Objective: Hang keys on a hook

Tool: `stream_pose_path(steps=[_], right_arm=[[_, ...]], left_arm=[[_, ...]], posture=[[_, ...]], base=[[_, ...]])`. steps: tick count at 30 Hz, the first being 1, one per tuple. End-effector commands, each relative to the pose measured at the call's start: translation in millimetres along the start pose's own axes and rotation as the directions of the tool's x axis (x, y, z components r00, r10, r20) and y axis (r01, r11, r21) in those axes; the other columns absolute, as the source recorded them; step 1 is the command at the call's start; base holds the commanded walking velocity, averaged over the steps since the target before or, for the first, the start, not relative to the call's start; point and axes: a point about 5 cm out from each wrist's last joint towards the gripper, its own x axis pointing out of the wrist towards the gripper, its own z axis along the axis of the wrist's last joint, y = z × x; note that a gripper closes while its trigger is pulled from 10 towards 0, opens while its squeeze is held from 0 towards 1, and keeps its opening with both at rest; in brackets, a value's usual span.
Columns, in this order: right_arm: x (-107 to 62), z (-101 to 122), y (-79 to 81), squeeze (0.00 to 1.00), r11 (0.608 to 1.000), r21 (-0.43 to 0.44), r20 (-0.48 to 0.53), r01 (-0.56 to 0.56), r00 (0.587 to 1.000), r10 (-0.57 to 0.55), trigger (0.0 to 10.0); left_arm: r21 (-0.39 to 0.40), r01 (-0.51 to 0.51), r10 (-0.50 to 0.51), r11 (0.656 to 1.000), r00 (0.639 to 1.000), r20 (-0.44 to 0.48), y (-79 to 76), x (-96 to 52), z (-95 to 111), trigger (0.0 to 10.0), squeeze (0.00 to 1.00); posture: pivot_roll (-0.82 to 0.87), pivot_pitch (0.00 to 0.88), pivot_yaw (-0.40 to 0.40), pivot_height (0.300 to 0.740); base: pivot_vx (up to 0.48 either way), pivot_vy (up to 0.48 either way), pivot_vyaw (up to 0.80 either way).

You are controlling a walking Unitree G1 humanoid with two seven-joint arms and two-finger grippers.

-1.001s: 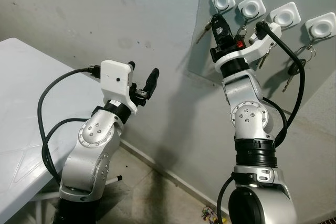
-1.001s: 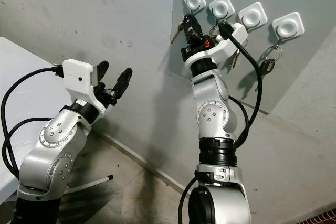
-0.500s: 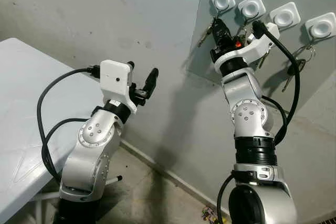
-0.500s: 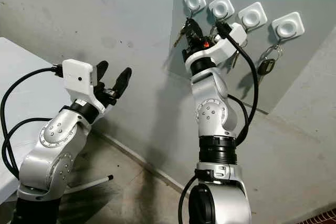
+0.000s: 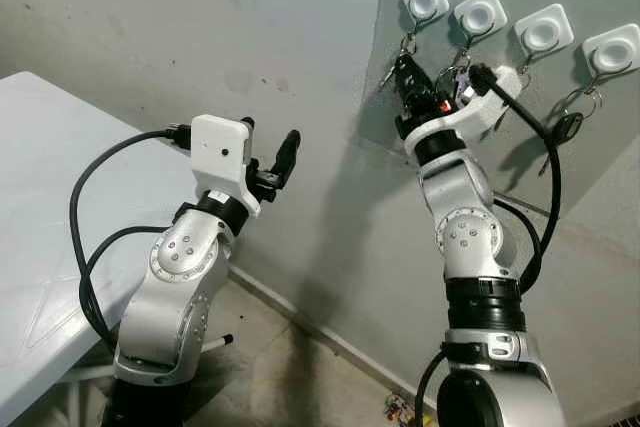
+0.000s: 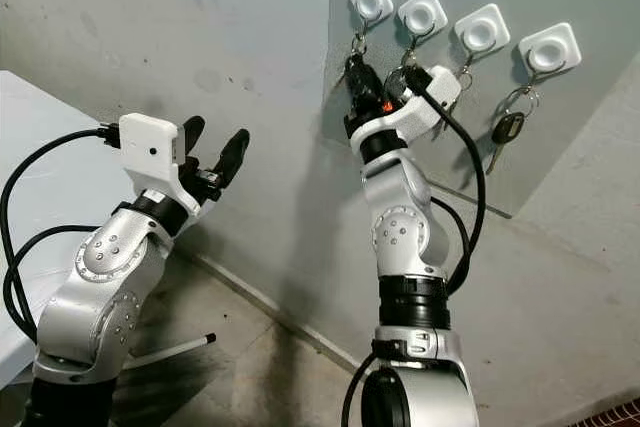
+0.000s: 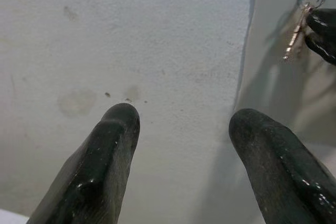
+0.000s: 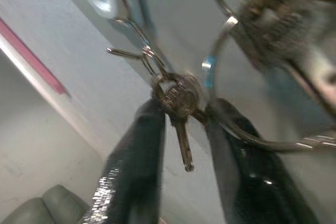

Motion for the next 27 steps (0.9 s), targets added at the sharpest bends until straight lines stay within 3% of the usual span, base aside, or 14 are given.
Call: stream_pose_path(steps=[1,6,7,8,9,13,19,20,24,26,27], right_arm=[[-4.8,-2.2,-1.1,1.0,0.997,-0.068,-0.004,-0.029,1.0,0.028,10.0],[-13.8,-10.6,-11.8,1.0,0.992,-0.126,-0.034,-0.03,0.999,0.026,10.0],[-18.4,-15.6,-18.1,1.0,0.985,-0.172,-0.052,-0.032,0.998,0.023,10.0],[-37.7,-38.2,-41.6,1.0,0.952,-0.301,-0.142,-0.055,0.99,0.013,10.0],[-37.7,-38.2,-41.6,1.0,0.952,-0.301,-0.142,-0.055,0.99,0.013,10.0],[-62.1,-66.4,-68.5,1.0,0.909,-0.41,-0.254,-0.077,0.967,-0.032,10.0],[-87.6,-92.9,-90.8,1.0,0.866,-0.488,-0.368,-0.113,0.926,-0.086,10.0],[-97.6,-100.7,-99.8,1.0,0.838,-0.532,-0.402,-0.118,0.907,-0.127,10.0],[-109.3,-109.8,-109.9,1.0,0.82,-0.557,-0.444,-0.131,0.882,-0.161,10.0],[-126.0,-119.0,-121.2,1.0,0.794,-0.59,-0.493,-0.145,0.844,-0.212,10.0],[-126.0,-119.0,-121.2,1.0,0.794,-0.59,-0.493,-0.145,0.844,-0.212,10.0]], left_arm=[[0.016,-0.015,0.015,1.0,1.0,-0.003,0.8,-1.4,-4.3,10.0,0.0],[0.022,-0.041,0.041,0.999,0.999,-0.022,3.6,-3.6,-12.8,10.0,0.0],[0.026,-0.069,0.07,0.997,0.997,-0.039,6.7,-5.1,-20.0,10.0,0.0],[0.051,-0.162,0.167,0.985,0.977,-0.133,18.7,-12.6,-54.4,10.0,0.0],[0.051,-0.162,0.167,0.985,0.977,-0.133,18.7,-12.6,-54.4,10.0,0.0],[0.076,-0.245,0.256,0.966,0.935,-0.246,30.5,-27.1,-100.4,10.0,0.0],[0.104,-0.306,0.322,0.946,0.882,-0.344,38.8,-43.4,-141.8,10.0,0.0],[0.12,-0.32,0.341,0.94,0.856,-0.388,40.4,-50.1,-156.8,10.0,0.0],[0.122,-0.326,0.346,0.937,0.835,-0.428,40.5,-58.0,-174.9,10.0,0.0],[0.183,-0.312,0.361,0.932,0.796,-0.486,39.1,-69.9,-194.2,10.0,0.0],[0.183,-0.312,0.361,0.932,0.796,-0.486,39.1,-69.9,-194.2,10.0,0.0]], posture=[[-0.04,0.01,-0.032,0.74],[-0.04,0.008,-0.031,0.74],[-0.04,0.005,-0.03,0.74],[-0.04,0.002,-0.028,0.74],[-0.04,0.002,-0.028,0.74],[-0.05,0.003,-0.023,0.74],[-0.05,0.0,-0.022,0.74],[-0.05,0.0,-0.021,0.74],[-0.06,0.0,-0.019,0.74],[-0.06,0.0,-0.017,0.74],[-0.06,0.0,-0.017,0.74]], base=[[0.0,0.0,0.0],[0.0,0.0,0.0],[0.0,0.0,0.0],[0.0,0.0,0.0],[0.0,0.0,0.0],[0.0,0.0,0.0],[0.0,0.0,0.0],[0.0,0.0,0.0],[0.0,0.0,0.0],[0.0,0.0,0.0],[0.0,0.0,0.0]])
